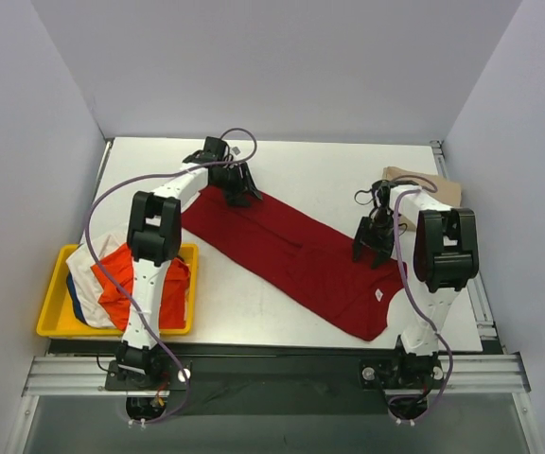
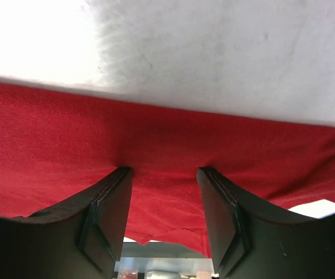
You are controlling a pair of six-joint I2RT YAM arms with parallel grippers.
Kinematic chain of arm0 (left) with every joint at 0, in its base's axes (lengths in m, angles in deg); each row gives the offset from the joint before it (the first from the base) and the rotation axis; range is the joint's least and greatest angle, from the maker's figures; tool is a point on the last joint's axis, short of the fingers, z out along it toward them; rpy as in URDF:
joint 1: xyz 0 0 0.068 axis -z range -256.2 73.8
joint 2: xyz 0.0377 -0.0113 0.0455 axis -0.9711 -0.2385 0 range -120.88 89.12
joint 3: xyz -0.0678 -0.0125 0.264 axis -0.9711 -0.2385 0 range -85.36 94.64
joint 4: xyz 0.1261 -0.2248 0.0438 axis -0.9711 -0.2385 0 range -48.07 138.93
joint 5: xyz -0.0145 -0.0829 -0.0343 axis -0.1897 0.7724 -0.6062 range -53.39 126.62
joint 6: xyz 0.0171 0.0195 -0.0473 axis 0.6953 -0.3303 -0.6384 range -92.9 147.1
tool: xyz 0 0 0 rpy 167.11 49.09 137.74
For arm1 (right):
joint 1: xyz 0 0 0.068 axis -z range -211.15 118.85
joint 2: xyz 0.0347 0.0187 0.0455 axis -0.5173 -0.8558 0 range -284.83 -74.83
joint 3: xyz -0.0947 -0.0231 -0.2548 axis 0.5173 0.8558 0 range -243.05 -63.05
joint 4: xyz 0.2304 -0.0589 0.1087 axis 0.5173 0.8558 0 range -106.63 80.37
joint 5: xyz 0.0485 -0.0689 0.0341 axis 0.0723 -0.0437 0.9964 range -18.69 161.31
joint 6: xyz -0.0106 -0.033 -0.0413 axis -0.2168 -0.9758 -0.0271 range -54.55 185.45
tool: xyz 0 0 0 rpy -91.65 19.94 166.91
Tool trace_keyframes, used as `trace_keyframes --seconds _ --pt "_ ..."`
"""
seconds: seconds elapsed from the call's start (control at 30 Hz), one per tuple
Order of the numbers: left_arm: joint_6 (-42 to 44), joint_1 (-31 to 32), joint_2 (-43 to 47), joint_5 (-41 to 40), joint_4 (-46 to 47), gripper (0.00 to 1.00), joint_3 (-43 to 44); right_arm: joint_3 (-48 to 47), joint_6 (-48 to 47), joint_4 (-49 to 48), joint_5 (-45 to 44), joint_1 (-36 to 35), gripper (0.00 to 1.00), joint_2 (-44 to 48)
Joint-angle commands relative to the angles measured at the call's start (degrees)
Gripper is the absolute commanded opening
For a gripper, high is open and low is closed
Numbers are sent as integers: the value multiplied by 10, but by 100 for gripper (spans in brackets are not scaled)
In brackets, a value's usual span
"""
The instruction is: Fold and stack the t-shirts
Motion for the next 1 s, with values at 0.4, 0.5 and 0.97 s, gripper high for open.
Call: trace_keyframes --seconds 0.4,0.5,0.97 --pt "49 11 -88 12 35 62 111 115 59 49 -3 -68 50 49" --pt "36 21 -91 19 55 62 127 123 74 48 6 -81 50 67" --pt "6 21 29 -26 43 64 138 76 39 56 -16 -103 50 129"
